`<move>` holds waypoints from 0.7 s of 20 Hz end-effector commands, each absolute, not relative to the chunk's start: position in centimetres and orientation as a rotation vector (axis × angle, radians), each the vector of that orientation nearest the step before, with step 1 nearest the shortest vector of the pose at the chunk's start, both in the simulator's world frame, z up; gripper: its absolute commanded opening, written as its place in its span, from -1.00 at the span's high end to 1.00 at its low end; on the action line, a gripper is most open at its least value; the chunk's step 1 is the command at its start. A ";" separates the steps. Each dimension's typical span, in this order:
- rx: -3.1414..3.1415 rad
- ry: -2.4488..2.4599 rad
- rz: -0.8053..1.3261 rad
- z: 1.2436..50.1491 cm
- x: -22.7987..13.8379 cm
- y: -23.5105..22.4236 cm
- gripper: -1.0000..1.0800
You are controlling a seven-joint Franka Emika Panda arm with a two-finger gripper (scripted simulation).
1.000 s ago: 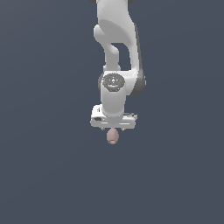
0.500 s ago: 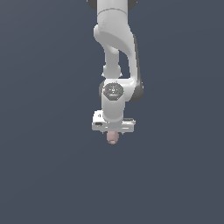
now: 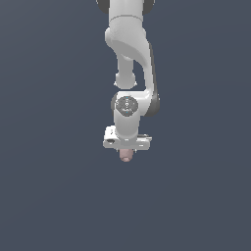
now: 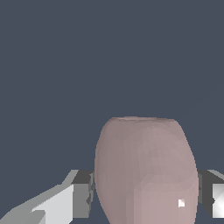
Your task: Pick up the object and move it to a goal position.
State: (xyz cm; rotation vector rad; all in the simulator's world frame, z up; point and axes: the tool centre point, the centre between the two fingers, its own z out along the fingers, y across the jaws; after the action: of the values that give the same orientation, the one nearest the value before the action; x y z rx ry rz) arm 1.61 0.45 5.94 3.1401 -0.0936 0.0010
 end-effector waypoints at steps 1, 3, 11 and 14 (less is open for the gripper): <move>3.140 -0.093 0.000 5.9 1.6 0.5 1.00; 3.140 -0.093 0.000 5.9 1.6 0.5 1.00; 3.140 -0.094 0.001 6.8 1.7 -0.4 1.00; 3.140 -0.094 0.001 8.1 1.7 -1.7 1.00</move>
State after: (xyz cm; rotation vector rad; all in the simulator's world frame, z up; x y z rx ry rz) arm 1.65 -0.99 7.41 3.1404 -0.0922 -0.0015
